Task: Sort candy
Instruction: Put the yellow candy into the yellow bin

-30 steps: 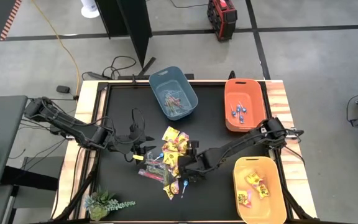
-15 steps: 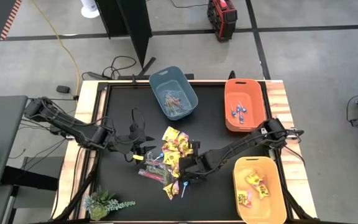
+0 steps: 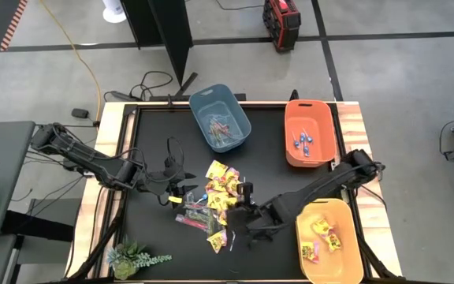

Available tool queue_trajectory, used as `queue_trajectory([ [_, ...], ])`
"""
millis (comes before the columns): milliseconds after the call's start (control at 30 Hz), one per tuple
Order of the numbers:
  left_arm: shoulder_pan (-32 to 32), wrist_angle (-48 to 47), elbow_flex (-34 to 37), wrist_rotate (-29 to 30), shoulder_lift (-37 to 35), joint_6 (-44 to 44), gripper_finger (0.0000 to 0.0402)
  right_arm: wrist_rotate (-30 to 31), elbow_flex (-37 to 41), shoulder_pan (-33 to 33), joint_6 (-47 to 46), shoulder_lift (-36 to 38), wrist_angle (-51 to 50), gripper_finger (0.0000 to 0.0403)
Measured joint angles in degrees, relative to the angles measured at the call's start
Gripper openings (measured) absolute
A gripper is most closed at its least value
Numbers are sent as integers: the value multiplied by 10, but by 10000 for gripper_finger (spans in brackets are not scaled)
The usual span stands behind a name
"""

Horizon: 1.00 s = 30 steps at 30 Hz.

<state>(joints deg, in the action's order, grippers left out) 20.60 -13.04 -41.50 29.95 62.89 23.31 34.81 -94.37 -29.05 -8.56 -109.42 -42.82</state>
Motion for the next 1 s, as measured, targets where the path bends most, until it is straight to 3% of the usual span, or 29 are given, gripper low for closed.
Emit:
queue_trajectory([
  [133, 0, 0, 0, 0, 0, 0, 160, 6, 27, -41, -16, 48, -2, 0],
  [233, 0, 0, 0, 0, 0, 0, 160, 43, 75, -76, -77, 100, -18, 0],
  [500, 0, 0, 0, 0, 0, 4, 160, 62, 169, -215, -421, 232, -229, 0],
  [700, 0, 0, 0, 0, 0, 5, 160, -24, 170, -297, -656, 246, -350, 0],
  [867, 0, 1, 0, 0, 0, 8, 160, -100, 170, -332, -780, 219, -378, 4],
  [1000, 0, 1, 0, 0, 0, 12, 160, -139, 170, -341, -854, 182, -417, 32],
])
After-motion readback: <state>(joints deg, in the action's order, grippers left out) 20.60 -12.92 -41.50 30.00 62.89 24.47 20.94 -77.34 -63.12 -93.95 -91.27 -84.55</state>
